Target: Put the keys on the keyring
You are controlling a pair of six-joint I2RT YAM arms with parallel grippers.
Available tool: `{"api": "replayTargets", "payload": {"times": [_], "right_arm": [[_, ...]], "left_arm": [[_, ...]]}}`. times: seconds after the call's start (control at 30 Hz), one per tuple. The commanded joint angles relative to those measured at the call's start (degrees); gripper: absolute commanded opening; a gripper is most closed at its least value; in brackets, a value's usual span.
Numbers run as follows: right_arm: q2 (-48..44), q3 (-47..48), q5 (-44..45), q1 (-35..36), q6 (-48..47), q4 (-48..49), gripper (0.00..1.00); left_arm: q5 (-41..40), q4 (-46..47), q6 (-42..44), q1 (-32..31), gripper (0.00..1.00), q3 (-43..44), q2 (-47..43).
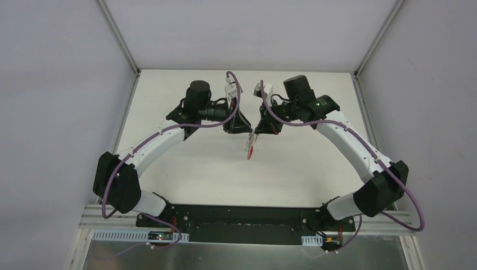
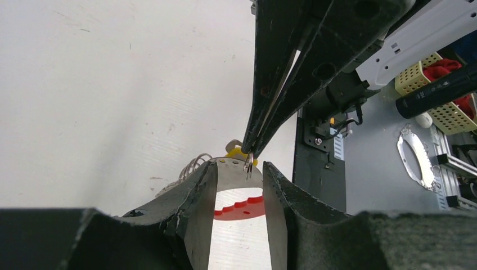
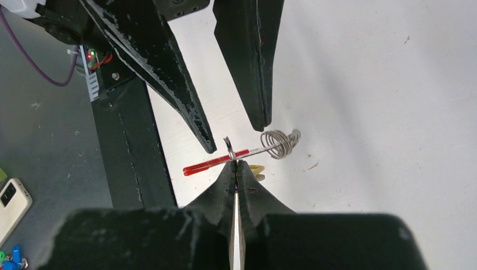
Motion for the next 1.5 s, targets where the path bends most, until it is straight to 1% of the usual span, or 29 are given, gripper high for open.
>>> {"api": "replayTargets", "payload": {"times": [0.0,0.23,0.5,0.7,0.87,1.03,1.23,1.3,1.47], "right_arm": [[0.9,3.7,4.0,1.7,-3.2,-5.0,0.00],[1.7,4.6,3.9,2.7,-2.2,-5.1,0.00],[2.1,4.4,2.7,2.7,-0.4,-4.0,0.00],[2.0,4.4,2.4,2.5,0.2,-3.6,0.00],[2.0,4.4,1.8,2.2,0.6,-3.3,0.00],[1.9,4.0,1.3,2.1,0.8,-3.2,0.00],[1.5,3.3,0.8,2.0,0.7,-3.0,0.00],[1.5,3.2,0.7,1.8,0.8,-2.9,0.00],[1.6,3.1,0.4,1.7,0.9,-2.7,0.00]], "left_arm": [[-0.4,-1.5,4.0,-0.4,0.37,1.6,-1.7],[0.0,0.2,5.1,-1.5,0.36,0.3,-1.5],[1.6,0.5,6.3,-2.5,0.33,-0.2,-0.9],[2.4,1.4,6.8,-2.6,0.28,-1.8,-1.1],[3.0,2.0,7.3,-2.6,0.26,-2.8,-1.4],[2.8,2.9,6.4,-2.6,0.21,-2.4,-1.0],[2.5,3.2,5.9,-2.6,0.21,-2.1,-0.8],[2.4,3.2,5.8,-2.6,0.18,-2.0,-0.7],[2.6,3.4,5.7,-2.6,0.05,-2.0,-0.6]]}}
